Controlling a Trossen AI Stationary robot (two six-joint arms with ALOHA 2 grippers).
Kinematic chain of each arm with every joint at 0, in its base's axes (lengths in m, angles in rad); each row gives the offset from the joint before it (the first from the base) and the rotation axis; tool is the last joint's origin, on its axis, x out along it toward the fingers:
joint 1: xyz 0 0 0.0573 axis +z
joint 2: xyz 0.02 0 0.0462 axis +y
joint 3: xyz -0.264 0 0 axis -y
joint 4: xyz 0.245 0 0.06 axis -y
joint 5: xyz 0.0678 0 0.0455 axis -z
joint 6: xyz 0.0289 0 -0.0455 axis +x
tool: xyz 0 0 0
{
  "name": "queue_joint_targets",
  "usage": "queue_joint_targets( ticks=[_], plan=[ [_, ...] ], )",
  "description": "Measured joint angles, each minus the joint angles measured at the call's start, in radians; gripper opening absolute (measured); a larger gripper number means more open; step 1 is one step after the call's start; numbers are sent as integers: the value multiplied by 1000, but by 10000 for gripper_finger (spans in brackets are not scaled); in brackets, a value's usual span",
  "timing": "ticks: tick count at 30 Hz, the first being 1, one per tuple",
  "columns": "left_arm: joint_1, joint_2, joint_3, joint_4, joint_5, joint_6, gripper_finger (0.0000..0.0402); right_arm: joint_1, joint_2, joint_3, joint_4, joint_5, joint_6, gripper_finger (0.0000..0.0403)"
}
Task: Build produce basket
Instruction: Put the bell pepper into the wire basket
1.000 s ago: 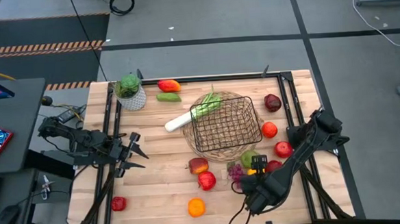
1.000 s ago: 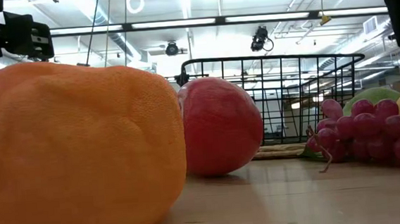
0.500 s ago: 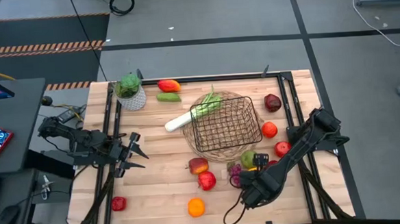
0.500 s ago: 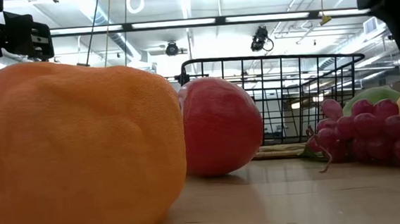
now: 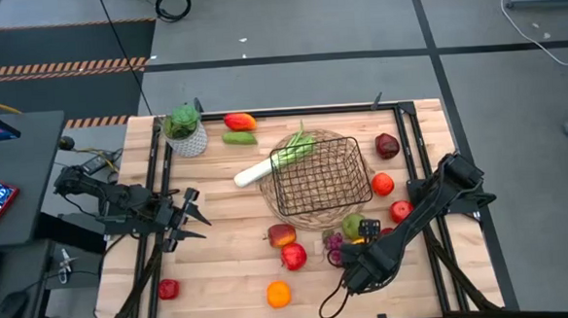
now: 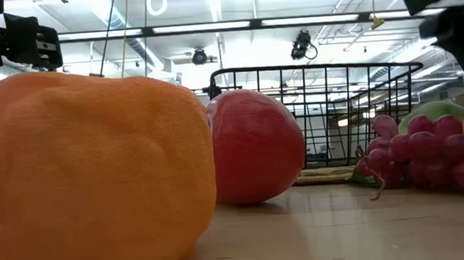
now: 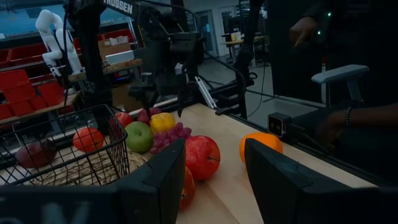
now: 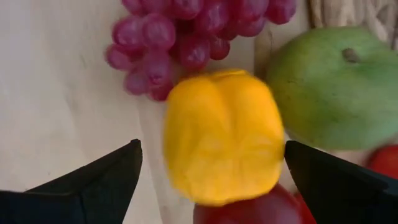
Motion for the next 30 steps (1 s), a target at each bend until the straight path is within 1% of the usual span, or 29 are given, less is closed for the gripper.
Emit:
queue_joint_targets(
  ticks=[5,13,17,20,27,30],
  plan=[
    [0,0,0,0,0,0,172,0,0,-54,31,-2,-1,399],
    [0,0,0,0,0,0,172,-1,0,-126,150,-18,-36,399],
    [0,0,0,0,0,0,172,-2,0,-145,166,-18,-45,394],
    [0,0,0,0,0,0,172,-3,0,-146,163,-18,-45,379],
    [0,0,0,0,0,0,172,-6,-5,-113,113,-19,-57,319],
    [0,0,0,0,0,0,172,-6,-32,-85,53,-19,-59,311]
  ],
)
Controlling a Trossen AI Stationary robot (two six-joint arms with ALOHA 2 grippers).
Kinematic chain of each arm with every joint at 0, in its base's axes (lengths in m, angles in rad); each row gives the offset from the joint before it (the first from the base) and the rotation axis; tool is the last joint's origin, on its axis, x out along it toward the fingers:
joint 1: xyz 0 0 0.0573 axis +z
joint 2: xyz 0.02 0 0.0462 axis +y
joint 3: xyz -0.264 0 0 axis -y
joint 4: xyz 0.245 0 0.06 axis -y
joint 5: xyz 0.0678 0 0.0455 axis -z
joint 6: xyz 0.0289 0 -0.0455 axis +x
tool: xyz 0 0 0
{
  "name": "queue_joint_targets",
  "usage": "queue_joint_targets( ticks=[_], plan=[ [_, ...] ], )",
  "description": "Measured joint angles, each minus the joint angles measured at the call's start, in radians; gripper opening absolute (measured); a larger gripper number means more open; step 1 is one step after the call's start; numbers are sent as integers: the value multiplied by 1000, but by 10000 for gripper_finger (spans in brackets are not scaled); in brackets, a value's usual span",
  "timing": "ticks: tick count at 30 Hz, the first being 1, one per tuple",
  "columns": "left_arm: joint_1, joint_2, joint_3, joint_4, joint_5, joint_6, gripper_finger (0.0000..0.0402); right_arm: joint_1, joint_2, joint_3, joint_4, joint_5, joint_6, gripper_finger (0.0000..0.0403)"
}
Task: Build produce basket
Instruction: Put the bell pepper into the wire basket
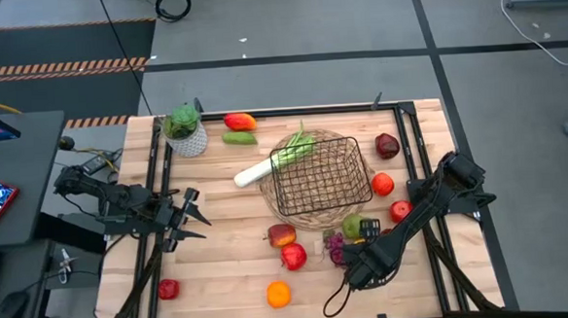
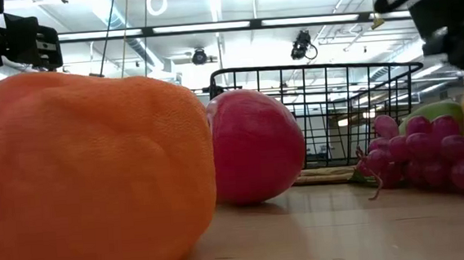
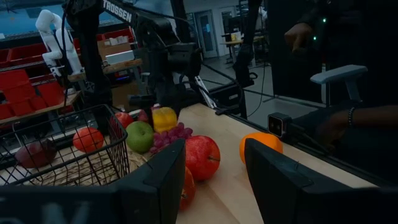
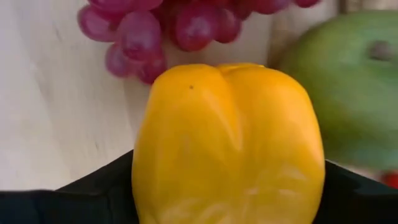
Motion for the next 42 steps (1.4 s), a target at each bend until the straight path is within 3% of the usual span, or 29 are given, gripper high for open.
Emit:
queue_joint_targets(
  ticks=[7,13,17,21,32,38,42],
  plan=[
    [0,0,0,0,0,0,172,-2,-155,75,-58,50,34,327],
    [0,0,0,0,0,0,172,-6,-315,78,119,220,1,325],
    [0,0,0,0,0,0,172,-37,-383,77,242,247,-75,326],
    [0,0,0,0,0,0,172,-85,-432,28,432,199,-184,325],
    [0,0,0,0,0,0,172,-246,-479,-144,926,-160,-311,325],
    [0,0,0,0,0,0,172,-297,-478,-151,1127,-154,-331,328],
    [0,0,0,0,0,0,172,-338,-478,-151,1262,-42,-273,329]
  ],
)
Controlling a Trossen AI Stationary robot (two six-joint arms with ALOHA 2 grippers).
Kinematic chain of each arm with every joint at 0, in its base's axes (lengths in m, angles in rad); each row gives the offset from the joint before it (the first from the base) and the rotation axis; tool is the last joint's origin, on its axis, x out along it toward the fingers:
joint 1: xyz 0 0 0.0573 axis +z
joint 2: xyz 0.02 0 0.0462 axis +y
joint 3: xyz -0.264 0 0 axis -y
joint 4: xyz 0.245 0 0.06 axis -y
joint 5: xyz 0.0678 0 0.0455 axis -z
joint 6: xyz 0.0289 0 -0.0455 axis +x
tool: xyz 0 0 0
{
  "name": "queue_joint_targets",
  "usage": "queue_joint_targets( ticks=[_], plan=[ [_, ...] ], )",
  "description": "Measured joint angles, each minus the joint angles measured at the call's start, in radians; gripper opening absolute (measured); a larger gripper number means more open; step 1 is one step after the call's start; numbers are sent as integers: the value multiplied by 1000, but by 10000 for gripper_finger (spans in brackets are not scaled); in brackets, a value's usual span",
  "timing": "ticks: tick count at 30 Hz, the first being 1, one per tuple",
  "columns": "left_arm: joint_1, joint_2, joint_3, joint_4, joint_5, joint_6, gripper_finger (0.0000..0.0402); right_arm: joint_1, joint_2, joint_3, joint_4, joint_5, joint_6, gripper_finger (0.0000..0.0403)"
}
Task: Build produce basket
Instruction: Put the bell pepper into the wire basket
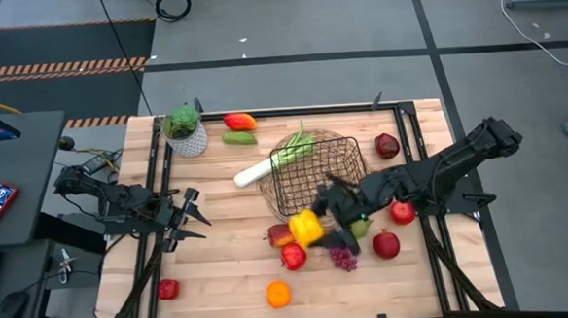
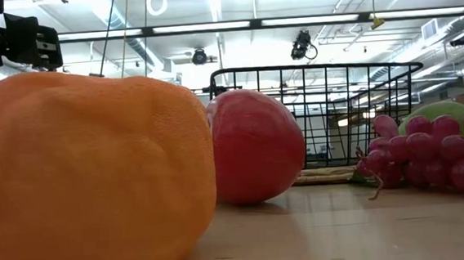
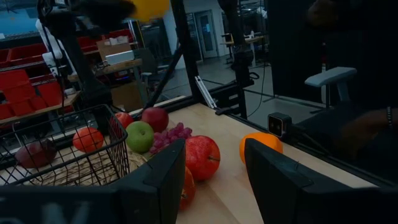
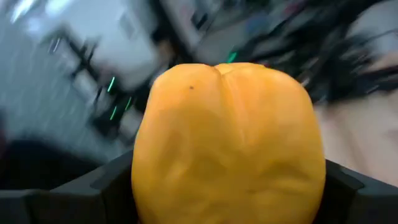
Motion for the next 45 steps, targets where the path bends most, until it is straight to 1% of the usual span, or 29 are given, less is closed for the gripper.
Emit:
queue_joint_targets(
  ticks=[5,8,13,15,23,26,28,30,32,33,36,37,38,39,41,43,45],
  plan=[
    [0,0,0,0,0,0,172,-60,0,0,49,179,152,328],
    [0,0,0,0,0,0,172,-95,0,0,75,228,256,330],
    [0,0,0,0,0,0,172,-151,0,0,116,228,370,333],
    [0,0,0,0,0,0,172,-166,0,0,146,227,386,333],
    [0,0,0,0,0,0,172,-188,0,1,278,219,372,336],
    [0,0,0,0,0,0,172,-188,0,1,274,210,303,337],
    [0,0,0,0,0,0,172,-195,0,1,268,142,240,337],
    [0,0,0,0,0,0,172,-208,0,1,245,20,235,337],
    [0,0,0,0,0,0,172,-227,1,1,240,-130,255,337],
    [0,0,0,0,0,0,172,-242,1,1,237,-228,265,337],
    [0,0,0,0,0,0,172,-307,1,2,187,-595,284,337],
    [0,0,0,0,0,0,172,-330,2,2,167,-703,274,337],
    [0,0,0,0,0,0,172,-349,1,2,141,-794,256,337],
    [0,0,0,0,0,0,172,-367,0,2,105,-859,229,337],
    [0,0,0,0,0,0,172,-396,1,2,21,-959,166,337],
    [0,0,0,0,0,0,172,-415,2,2,-46,-998,115,337],
    [0,0,0,0,0,0,172,-432,2,2,-113,-1011,71,337]
  ],
)
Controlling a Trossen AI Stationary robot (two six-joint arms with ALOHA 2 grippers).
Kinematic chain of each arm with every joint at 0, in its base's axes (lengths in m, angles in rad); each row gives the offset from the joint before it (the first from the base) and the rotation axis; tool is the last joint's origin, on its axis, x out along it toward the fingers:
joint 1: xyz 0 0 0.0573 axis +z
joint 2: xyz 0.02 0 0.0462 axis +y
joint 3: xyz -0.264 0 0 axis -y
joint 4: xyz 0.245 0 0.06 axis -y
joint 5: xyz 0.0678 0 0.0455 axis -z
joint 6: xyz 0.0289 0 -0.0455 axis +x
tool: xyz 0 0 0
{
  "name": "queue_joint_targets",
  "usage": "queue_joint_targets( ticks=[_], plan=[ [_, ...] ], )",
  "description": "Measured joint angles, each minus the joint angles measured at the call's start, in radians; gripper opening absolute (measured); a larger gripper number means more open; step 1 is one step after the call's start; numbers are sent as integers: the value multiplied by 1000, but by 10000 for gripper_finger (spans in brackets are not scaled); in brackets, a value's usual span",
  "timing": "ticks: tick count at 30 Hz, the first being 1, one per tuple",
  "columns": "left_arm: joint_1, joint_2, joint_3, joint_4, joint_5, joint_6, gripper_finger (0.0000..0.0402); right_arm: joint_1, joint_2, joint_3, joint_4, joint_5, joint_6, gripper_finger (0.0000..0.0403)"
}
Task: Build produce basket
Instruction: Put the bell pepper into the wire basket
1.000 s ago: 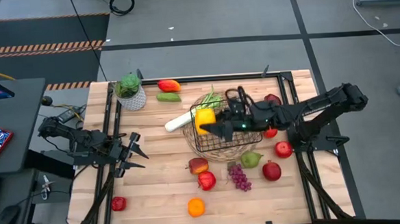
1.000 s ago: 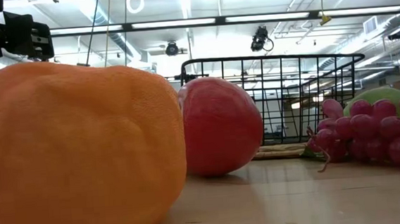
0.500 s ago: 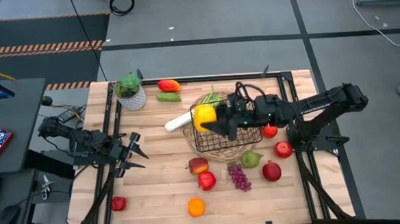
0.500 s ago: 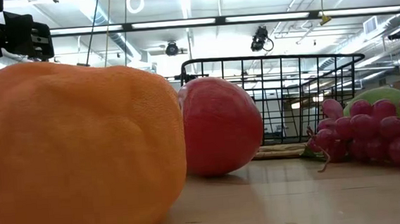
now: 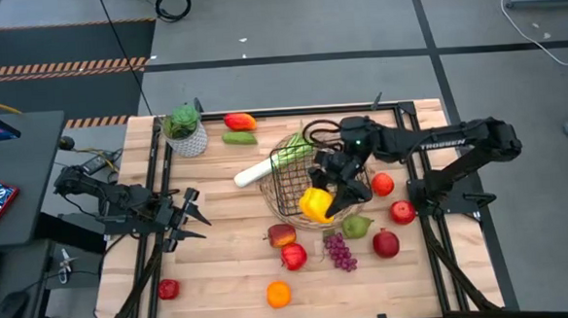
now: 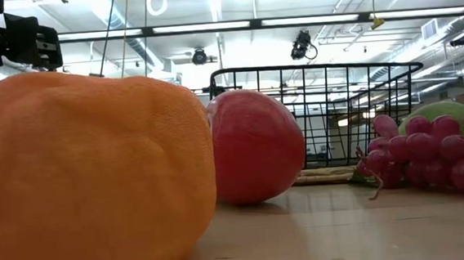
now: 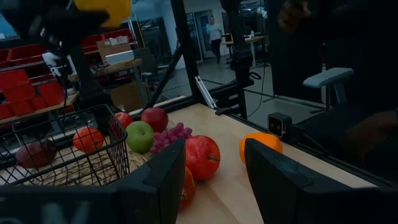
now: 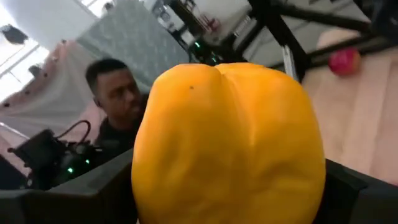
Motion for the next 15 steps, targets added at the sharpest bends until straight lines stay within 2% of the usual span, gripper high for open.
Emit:
queue_joint_targets(
  ticks=[6,10,15],
  plan=[
    [0,0,0,0,0,0,172,-38,0,0,-285,-166,-248,337],
    [0,0,0,0,0,0,172,-56,0,0,-386,-197,-244,337],
    [0,0,0,0,0,0,172,-66,0,0,-372,-338,-247,337]
  ],
)
